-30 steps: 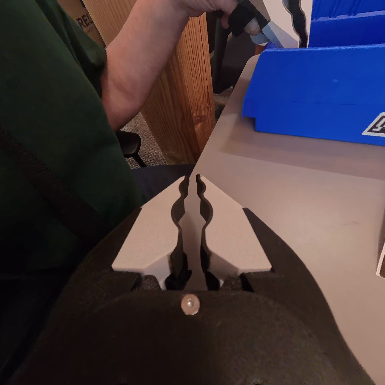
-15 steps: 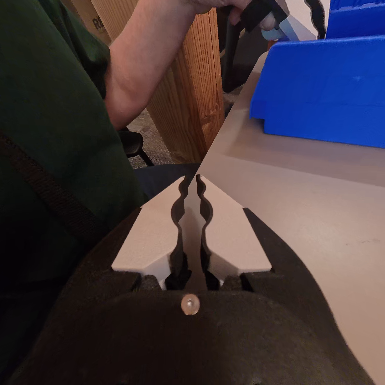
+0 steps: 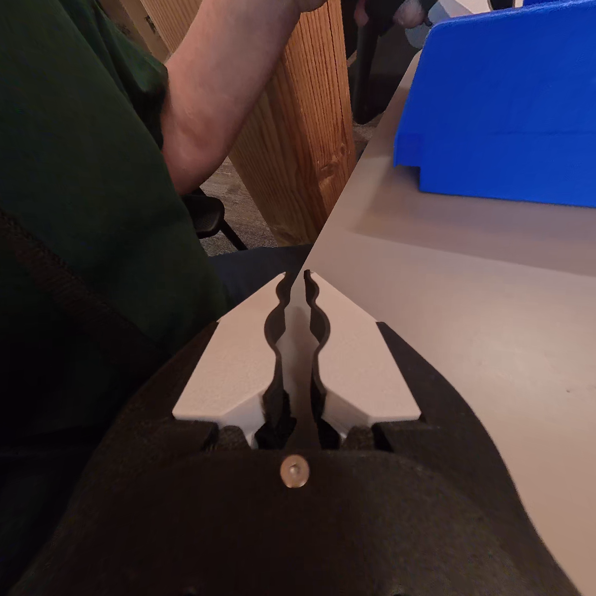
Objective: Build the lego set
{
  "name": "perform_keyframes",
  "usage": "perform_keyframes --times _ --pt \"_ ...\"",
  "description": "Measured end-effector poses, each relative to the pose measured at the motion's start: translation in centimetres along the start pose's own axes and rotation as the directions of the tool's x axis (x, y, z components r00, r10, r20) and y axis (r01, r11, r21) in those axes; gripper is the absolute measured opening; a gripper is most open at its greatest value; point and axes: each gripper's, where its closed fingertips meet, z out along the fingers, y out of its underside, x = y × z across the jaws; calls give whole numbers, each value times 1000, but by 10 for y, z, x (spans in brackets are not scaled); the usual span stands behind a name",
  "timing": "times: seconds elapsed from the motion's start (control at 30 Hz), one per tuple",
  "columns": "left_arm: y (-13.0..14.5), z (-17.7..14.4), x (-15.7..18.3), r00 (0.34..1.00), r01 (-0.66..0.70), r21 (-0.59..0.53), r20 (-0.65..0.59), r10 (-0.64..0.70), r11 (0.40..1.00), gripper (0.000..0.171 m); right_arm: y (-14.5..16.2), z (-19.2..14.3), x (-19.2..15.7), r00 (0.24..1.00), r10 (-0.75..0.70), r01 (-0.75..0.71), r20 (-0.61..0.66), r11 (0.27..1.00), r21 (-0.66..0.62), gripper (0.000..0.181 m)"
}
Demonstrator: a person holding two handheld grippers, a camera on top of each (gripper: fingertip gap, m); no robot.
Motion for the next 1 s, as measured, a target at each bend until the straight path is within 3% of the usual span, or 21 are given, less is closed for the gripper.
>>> perform_keyframes --times 0.6,1.0 --pt "-11 2 10 998 -15 32 -54 17 999 8 -1 1 5 1000 20 -20 0 1000 -4 8" --pt "-15 10 16 996 -49 -22 -77 47 999 14 -4 -2 3 1000 8 -8 -2 1000 25 8"
